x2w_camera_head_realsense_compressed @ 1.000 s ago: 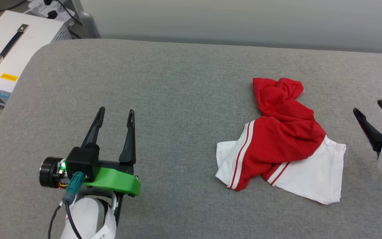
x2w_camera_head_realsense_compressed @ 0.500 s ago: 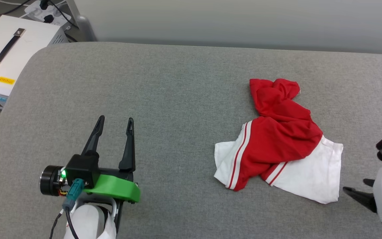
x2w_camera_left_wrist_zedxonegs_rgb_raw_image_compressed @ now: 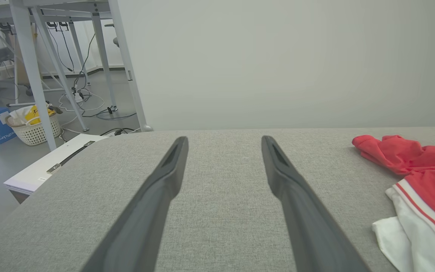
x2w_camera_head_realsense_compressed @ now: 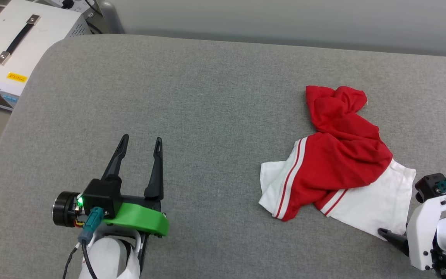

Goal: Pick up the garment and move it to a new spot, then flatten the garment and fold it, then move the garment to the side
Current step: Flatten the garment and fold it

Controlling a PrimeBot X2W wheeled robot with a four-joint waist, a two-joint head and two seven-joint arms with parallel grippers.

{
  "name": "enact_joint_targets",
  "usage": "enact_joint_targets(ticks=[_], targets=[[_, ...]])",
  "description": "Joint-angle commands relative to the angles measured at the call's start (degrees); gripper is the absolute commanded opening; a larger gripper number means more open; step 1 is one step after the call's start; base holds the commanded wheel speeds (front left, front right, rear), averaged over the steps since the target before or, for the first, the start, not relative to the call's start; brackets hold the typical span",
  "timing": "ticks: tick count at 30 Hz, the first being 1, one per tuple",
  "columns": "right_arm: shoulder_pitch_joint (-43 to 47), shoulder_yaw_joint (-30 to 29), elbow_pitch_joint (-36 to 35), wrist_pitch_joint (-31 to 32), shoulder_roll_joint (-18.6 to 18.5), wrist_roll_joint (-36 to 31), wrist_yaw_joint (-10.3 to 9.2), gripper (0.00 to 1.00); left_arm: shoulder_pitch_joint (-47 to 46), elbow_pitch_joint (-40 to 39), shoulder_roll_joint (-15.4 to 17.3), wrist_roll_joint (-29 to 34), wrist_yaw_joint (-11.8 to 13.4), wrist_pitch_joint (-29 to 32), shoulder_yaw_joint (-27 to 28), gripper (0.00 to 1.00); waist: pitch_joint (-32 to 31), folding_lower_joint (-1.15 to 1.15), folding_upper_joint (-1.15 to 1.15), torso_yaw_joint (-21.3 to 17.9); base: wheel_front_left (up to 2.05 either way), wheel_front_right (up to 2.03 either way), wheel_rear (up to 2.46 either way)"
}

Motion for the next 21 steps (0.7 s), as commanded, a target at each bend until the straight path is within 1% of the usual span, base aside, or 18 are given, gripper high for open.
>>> enact_joint_targets(ticks=[1, 4, 7, 9, 14, 17, 19, 20, 21], targets=[[0.7, 1.9, 1.3, -1.7, 1.6, 0.0, -0.02, 0.00, -0.3, 0.2, -0.3, 0.4, 0.1, -0.3, 0.2, 1.00, -0.3, 0.00, 0.00, -0.3, 0.00, 0.00, 0.00], [0.7, 1.4, 1.2, -6.2, 0.0, -0.6, -0.02, 0.00, 0.4, 0.4, -0.4, 0.5, 0.1, -0.3, 0.5, 1.00, -1.2, 0.00, 0.00, -0.8, 0.00, 0.00, 0.00], [1.7, -1.3, 0.3, -10.0, -1.5, -0.1, -0.02, 0.00, 0.9, 0.6, -0.4, 0.6, 0.1, -0.3, 0.9, 1.00, -2.1, 0.00, 0.00, -1.4, 0.00, 0.00, 0.00], [3.6, -4.4, -0.6, -12.0, -2.5, 0.7, -0.02, 0.00, 1.2, 0.8, -0.4, 0.6, 0.0, -0.3, 1.2, 1.00, -2.7, 0.00, 0.00, -1.9, 0.00, 0.00, 0.00], [10.3, -11.9, -1.0, -12.0, -4.5, 2.5, -0.02, 0.00, 1.5, 0.8, -0.4, 0.8, -0.3, -0.3, 1.9, 1.00, -3.2, 0.00, 0.00, -3.0, 0.00, 0.00, 0.00], [12.7, -15.4, 1.0, -11.3, -4.1, 3.4, -0.02, 0.00, 1.4, 0.9, -0.4, 0.9, -0.6, -0.3, 2.1, 1.00, -3.0, 0.00, 0.00, -3.7, 0.00, 0.00, 0.00], [13.6, -16.7, 2.8, -11.3, -3.8, 2.8, -0.02, 0.00, 1.0, 1.2, -0.3, 1.1, -0.9, -0.3, 1.9, 1.00, -2.8, 0.00, 0.00, -3.9, 0.00, 0.00, 0.00], [13.8, -17.1, 3.5, -11.8, -3.6, 1.9, -0.02, 0.02, 0.6, 1.4, -0.2, 1.2, -1.1, -0.3, 1.7, 1.00, -2.7, 0.00, 0.00, -3.9, 0.00, 0.00, 0.00], [13.8, -17.5, 3.8, -12.6, -3.3, 1.3, -0.02, 0.58, 0.2, 1.6, 0.0, 1.3, -1.3, -0.3, 1.5, 1.00, -2.7, 0.00, 0.00, -3.9, 0.00, 0.00, 0.00]])
